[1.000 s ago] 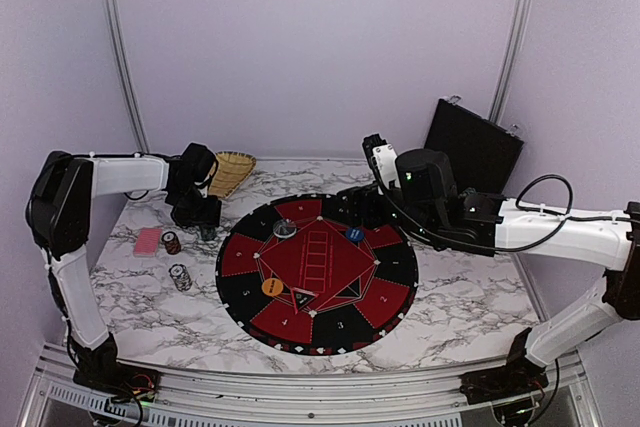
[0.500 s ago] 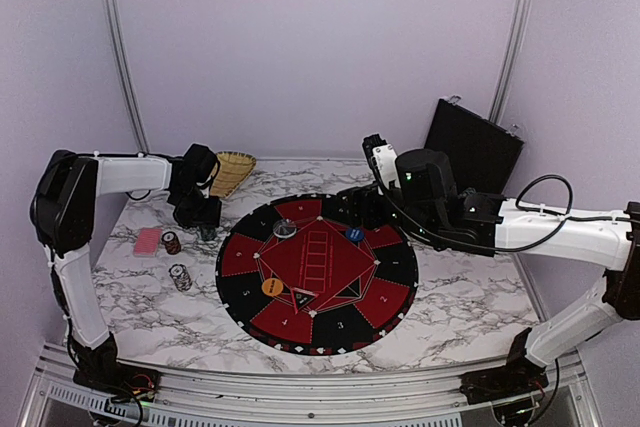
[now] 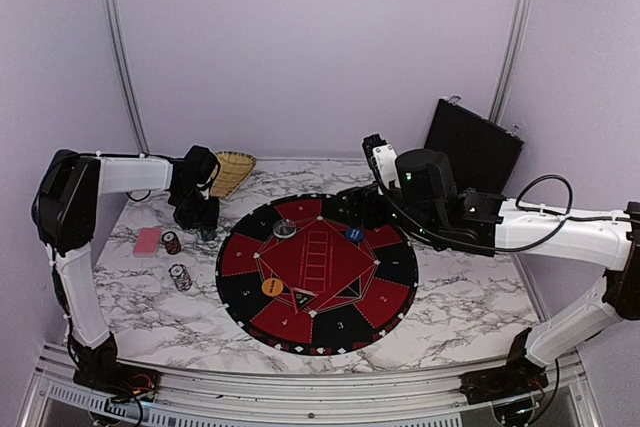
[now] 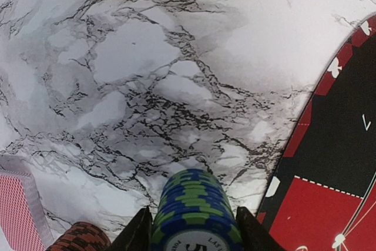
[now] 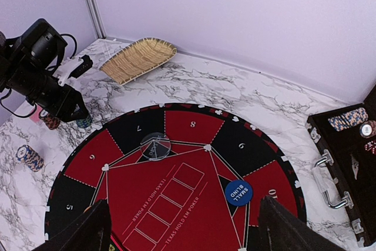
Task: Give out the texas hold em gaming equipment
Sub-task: Pick up the pile of poker chips from the pile of poker chips.
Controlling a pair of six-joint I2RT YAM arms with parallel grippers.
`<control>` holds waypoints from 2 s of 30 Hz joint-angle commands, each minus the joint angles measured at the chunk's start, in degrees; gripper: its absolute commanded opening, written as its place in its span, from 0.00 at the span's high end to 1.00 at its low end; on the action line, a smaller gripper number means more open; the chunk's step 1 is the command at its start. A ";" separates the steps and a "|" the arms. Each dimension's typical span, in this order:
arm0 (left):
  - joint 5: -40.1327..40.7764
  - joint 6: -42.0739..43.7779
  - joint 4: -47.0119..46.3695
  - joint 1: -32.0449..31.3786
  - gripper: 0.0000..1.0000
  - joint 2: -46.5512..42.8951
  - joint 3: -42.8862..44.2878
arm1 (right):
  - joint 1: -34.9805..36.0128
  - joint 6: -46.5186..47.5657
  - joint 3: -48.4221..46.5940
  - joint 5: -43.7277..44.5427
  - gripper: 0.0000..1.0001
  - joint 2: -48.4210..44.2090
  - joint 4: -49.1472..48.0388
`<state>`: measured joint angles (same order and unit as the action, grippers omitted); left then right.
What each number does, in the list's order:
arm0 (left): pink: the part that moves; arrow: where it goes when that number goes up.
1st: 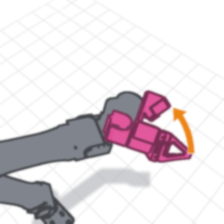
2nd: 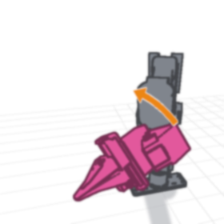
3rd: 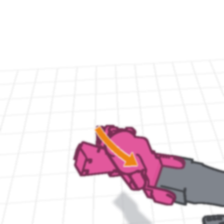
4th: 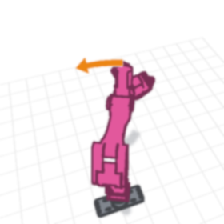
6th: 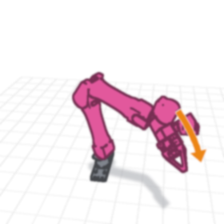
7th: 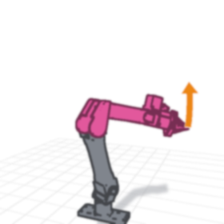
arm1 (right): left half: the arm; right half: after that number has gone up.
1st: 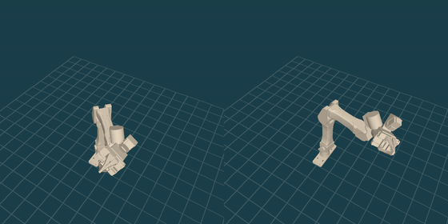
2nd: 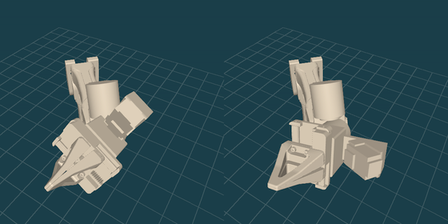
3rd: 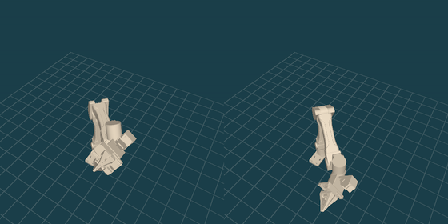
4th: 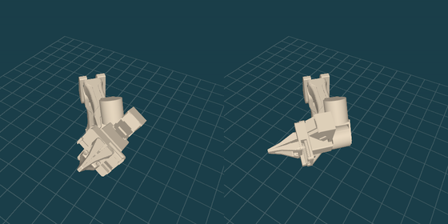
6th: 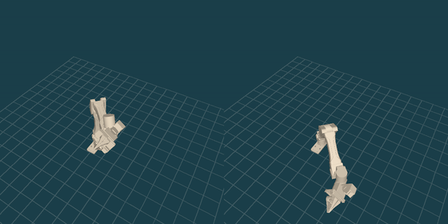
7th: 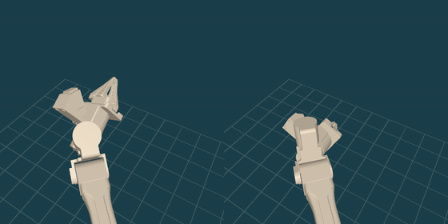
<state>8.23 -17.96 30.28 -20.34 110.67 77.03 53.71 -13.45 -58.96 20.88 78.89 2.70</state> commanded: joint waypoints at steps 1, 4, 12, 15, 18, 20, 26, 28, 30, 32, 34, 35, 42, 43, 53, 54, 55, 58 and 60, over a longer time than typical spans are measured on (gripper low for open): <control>1.27 0.15 1.50 0.43 0.53 0.72 1.36 | -0.28 0.18 -0.43 0.08 0.16 -0.05 0.57; 1.28 0.19 1.53 0.47 0.54 0.77 1.37 | -0.28 0.24 -0.54 0.04 0.16 0.03 0.56; 1.13 0.29 1.73 0.48 0.58 0.77 1.68 | -0.31 0.19 -0.80 0.03 0.16 0.29 0.90; 1.09 0.38 1.90 0.51 0.59 0.78 2.01 | -0.29 0.08 -1.05 0.03 0.16 0.43 1.18; 0.92 0.47 2.05 0.50 0.59 0.77 2.13 | -0.28 0.09 -1.07 0.07 0.16 0.44 1.17; 0.88 0.61 2.14 0.48 0.59 0.81 2.24 | -0.30 0.07 -1.07 0.03 0.16 0.45 1.21; 0.49 0.59 2.18 0.48 0.60 0.94 2.47 | -0.28 -0.13 -1.11 0.03 0.16 0.73 1.48; 0.39 0.69 2.38 0.47 0.60 0.89 2.65 | -0.28 -0.11 -1.07 0.03 0.16 0.65 1.43; 0.41 0.85 2.61 0.50 0.61 0.93 2.92 | -0.30 -0.08 -1.07 0.12 0.16 0.67 1.51; 0.45 0.91 2.82 0.47 0.61 0.89 3.28 | -0.30 -0.13 -1.03 0.12 0.16 0.65 1.35; 0.39 0.96 2.98 0.51 0.61 0.82 3.38 | -0.28 -0.20 -0.99 0.03 0.16 0.69 1.42; 0.31 1.07 3.07 0.48 0.61 0.86 3.46 | -0.28 -0.28 -0.98 0.01 0.16 0.65 1.36; 0.47 1.19 3.46 0.48 0.62 0.64 3.63 | -0.28 -0.41 -0.81 -0.05 0.16 0.65 1.30; 0.47 1.18 3.54 0.47 0.62 0.68 3.65 | -0.31 -0.43 -0.81 -0.05 0.16 0.60 1.26; 0.44 1.33 4.03 0.50 0.63 0.63 4.30 | -0.27 -0.43 -0.72 -0.05 0.16 0.77 1.34; 0.31 1.32 4.08 0.53 0.63 0.67 4.41 | -0.33 -0.53 -0.67 -0.04 0.16 0.73 1.34; 0.30 1.39 4.19 0.45 0.63 0.68 4.55 | -0.28 -0.52 -0.64 -0.05 0.16 0.78 1.41; 0.21 1.46 4.48 0.39 0.63 0.62 4.78 | -0.30 -0.72 -0.54 0.03 0.16 0.81 1.30; 0.27 1.56 4.74 0.31 0.63 0.60 4.92 | -0.30 -0.80 -0.41 0.03 0.16 0.65 1.21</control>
<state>8.47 -17.28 33.26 -20.14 111.33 79.94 53.71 -13.52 -58.96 20.91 79.31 3.97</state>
